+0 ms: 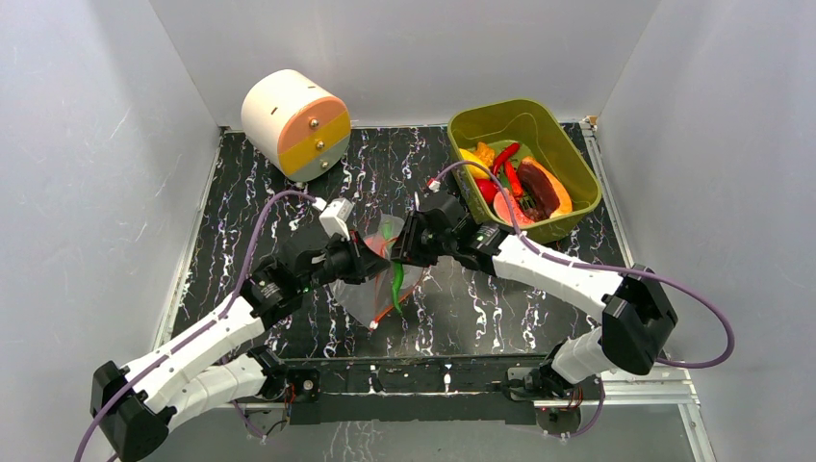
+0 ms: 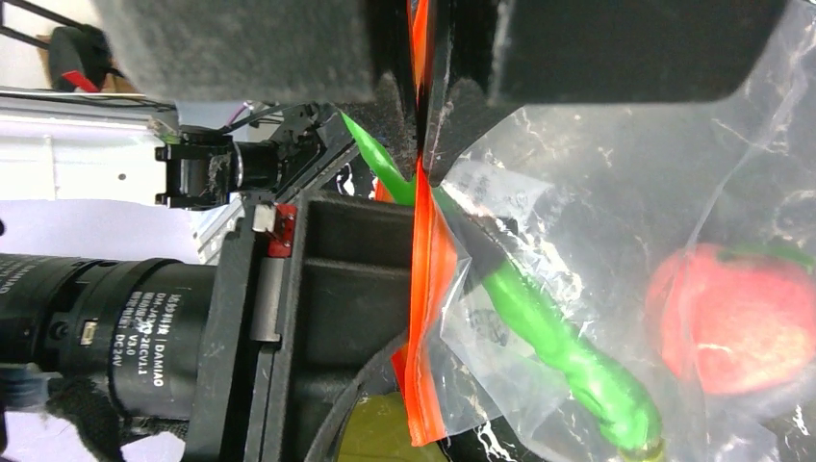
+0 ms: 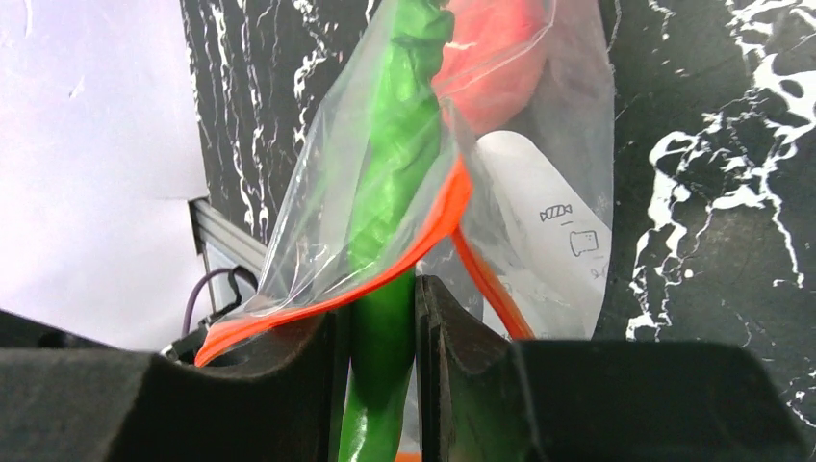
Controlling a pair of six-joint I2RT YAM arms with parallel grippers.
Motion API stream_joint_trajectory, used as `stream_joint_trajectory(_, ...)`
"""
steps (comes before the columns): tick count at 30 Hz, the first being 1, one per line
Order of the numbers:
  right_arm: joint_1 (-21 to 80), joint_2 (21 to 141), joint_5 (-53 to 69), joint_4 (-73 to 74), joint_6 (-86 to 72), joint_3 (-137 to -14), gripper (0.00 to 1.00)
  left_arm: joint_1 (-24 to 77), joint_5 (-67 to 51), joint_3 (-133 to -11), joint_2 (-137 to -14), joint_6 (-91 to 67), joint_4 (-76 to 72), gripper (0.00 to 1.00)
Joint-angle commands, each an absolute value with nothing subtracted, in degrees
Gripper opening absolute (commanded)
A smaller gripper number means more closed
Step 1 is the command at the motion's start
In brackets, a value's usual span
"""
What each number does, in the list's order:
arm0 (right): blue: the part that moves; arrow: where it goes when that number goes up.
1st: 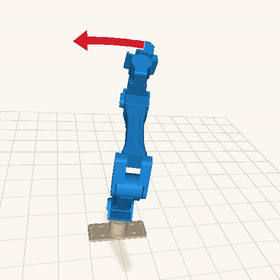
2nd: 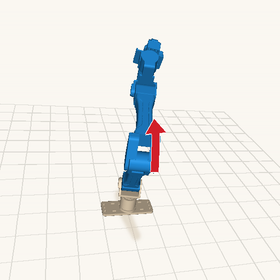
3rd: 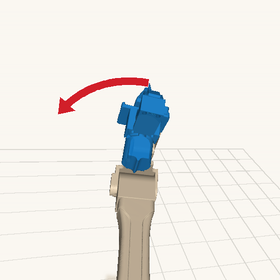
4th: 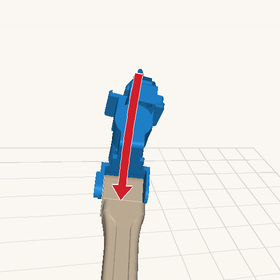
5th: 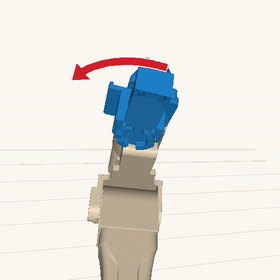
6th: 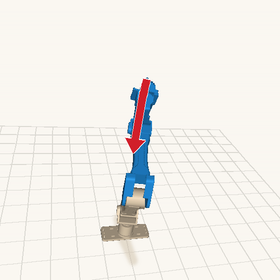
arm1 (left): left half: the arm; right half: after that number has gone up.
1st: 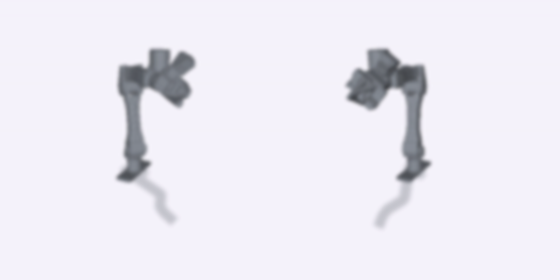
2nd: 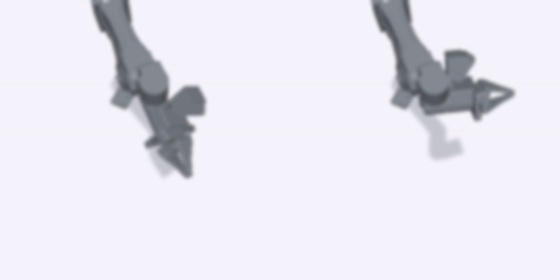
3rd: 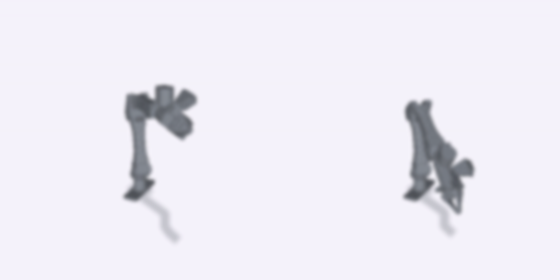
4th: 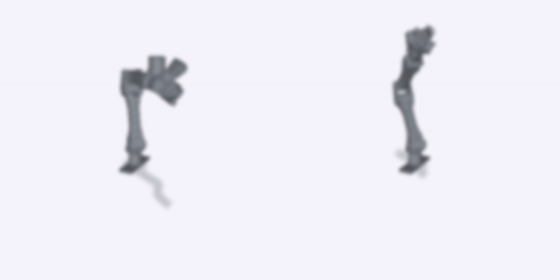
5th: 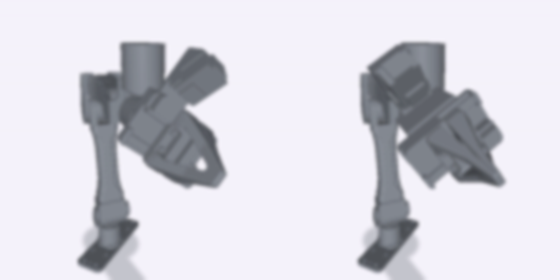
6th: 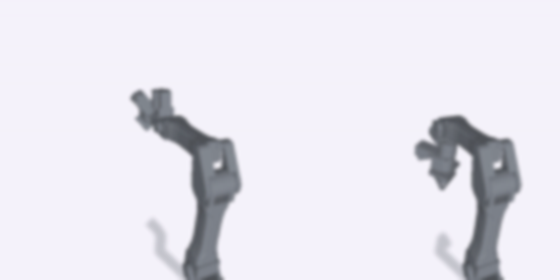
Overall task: Place the food in the zip-top bag and seal the zipper
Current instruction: Place the fake vegetable in the zipper food storage bag.
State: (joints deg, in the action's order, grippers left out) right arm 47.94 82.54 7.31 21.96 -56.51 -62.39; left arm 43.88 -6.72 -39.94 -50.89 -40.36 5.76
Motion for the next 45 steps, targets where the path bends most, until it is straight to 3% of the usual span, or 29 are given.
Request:
stream_joint_trajectory(1, 48.11, 80.85, -0.48, 15.22, -58.46, -60.60, 0.17, 43.86, -9.50, -37.72, -47.88, -46.34, 0.92, 0.00)
stream_joint_trajectory(10, 48.24, 79.88, -6.92, 10.23, -59.14, -56.73, 0.16, 43.86, -8.55, -34.67, -44.48, -53.41, -1.20, 0.00)
stream_joint_trajectory(29, 51.83, 83.57, -6.92, 10.23, -59.14, -55.06, 0.16, 43.86, -11.07, -31.56, -46.41, -63.57, -12.41, 0.00)
stream_joint_trajectory(30, 51.92, 83.85, -15.66, 5.28, -45.11, -54.90, 0.36, 43.86, -11.15, -31.37, -46.67, -64.01, -13.02, 0.00)
stream_joint_trajectory(31, 51.93, 84.19, -26.71, 5.35, -59.45, -54.93, 0.16, 43.86, -11.24, -31.32, -46.92, -64.26, -13.42, 0.00)
stream_joint_trajectory(32, 52.07, 84.46, -28.60, 5.36, -62.29, -54.85, 0.13, 43.86, -11.28, -31.17, -47.13, -64.47, -13.66, 0.00)
stream_joint_trajectory(40, 53.16, 86.41, -32.40, 4.44, -65.86, -55.92, 0.14, 43.85, -10.73, -29.73, -46.93, -65.60, -15.26, 0.00)
stream_joint_trajectory(45, 53.86, 85.00, -29.88, 4.26, -62.69, -54.51, 0.25, 43.86, -9.70, -30.38, -47.33, -63.80, -13.27, 0.00)
